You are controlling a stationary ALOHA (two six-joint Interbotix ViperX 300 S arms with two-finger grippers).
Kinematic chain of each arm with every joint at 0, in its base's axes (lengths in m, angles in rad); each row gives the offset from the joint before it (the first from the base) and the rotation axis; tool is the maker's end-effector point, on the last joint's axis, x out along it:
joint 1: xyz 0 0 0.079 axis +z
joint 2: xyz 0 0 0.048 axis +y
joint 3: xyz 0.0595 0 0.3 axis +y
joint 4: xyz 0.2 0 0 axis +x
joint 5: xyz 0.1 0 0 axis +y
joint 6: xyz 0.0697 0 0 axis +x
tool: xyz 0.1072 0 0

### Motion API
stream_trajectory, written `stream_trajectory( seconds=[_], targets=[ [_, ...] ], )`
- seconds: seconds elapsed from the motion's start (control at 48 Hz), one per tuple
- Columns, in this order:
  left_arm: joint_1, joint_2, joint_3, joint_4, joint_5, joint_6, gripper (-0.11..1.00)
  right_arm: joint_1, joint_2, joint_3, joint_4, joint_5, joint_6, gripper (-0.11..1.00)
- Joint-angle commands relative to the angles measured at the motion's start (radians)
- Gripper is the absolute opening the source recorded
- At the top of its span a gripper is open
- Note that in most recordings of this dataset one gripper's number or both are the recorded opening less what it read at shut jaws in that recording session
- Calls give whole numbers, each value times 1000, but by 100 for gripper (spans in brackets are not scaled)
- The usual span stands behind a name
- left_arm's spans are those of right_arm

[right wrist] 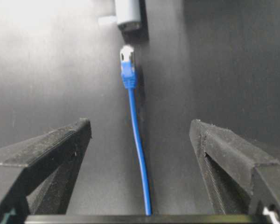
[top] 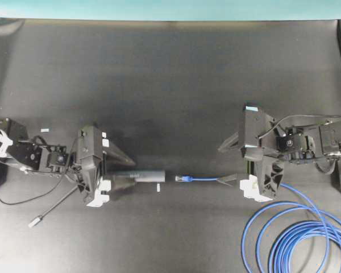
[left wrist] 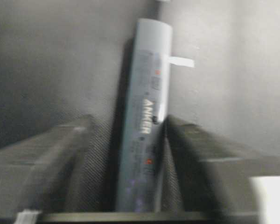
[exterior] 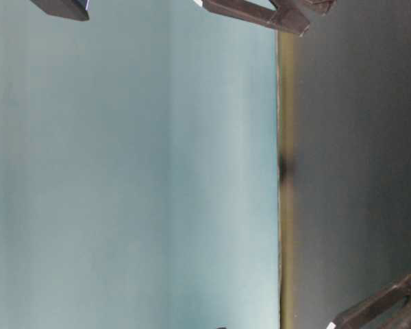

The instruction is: Insert the LAN cable into the hub.

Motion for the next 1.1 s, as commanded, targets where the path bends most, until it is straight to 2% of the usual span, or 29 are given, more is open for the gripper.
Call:
stream_trajectory(
  seconds=[0.0,0.062,0.25,0.458,0.666,0.812,1.083],
  targets=[
    [-8,-3,-3,3,-8,5,39,17,0,-3,2,-12,6,82],
    [-6,-5,-3,3,-8,17,28,17,3,-2,2,-15,6,82],
    [2,-74,-20,3,34,55,28,14,14,3,-2,-58,2,82],
    [12,-232,-72,3,314,63,28,18,91,3,-2,-169,5,82],
    [8,-337,-98,3,465,54,28,29,183,5,-2,-282,3,80],
    [5,-376,-130,3,615,52,28,35,278,-3,-2,-377,3,79],
    [-9,-382,-146,3,653,55,28,51,390,-49,0,-414,5,79]
  ],
)
